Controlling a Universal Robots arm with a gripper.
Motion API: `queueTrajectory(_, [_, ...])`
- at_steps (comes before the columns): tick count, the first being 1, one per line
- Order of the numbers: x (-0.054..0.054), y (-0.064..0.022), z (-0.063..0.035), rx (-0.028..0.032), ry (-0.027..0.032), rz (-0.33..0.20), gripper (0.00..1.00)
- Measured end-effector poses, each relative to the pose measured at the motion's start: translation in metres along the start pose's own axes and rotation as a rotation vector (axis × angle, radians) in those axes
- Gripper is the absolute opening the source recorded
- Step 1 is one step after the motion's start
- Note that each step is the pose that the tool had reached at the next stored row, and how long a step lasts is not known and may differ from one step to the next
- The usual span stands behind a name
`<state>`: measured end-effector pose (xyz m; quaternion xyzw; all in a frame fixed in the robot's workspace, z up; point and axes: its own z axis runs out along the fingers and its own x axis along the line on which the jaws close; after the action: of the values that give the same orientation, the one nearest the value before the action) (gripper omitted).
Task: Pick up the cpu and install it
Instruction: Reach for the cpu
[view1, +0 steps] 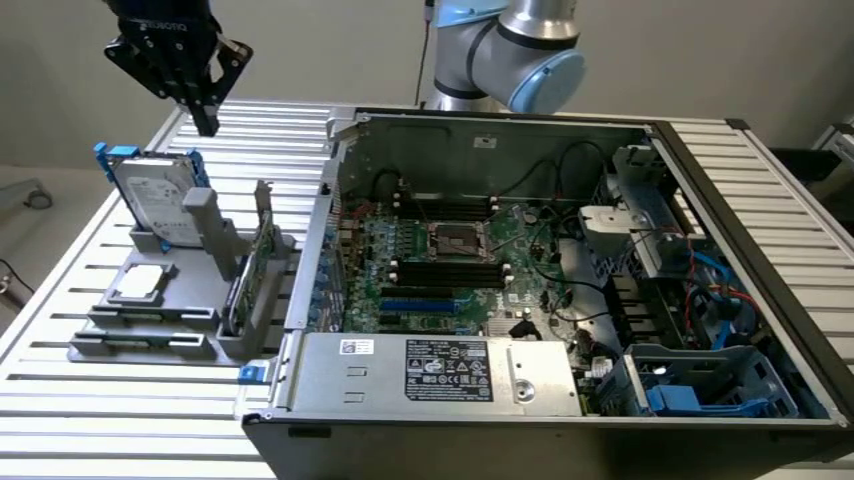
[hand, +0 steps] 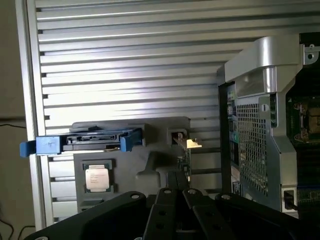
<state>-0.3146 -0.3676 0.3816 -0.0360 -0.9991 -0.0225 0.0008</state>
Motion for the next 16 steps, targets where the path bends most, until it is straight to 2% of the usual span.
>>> queueTrajectory(6, [0.027, -0.0013, 0.0000, 0.0004, 0.0046, 0.000, 0.11])
queueTrajectory(16, [0.073, -0.0036, 0.0000, 0.0005, 0.0062, 0.000, 0.11])
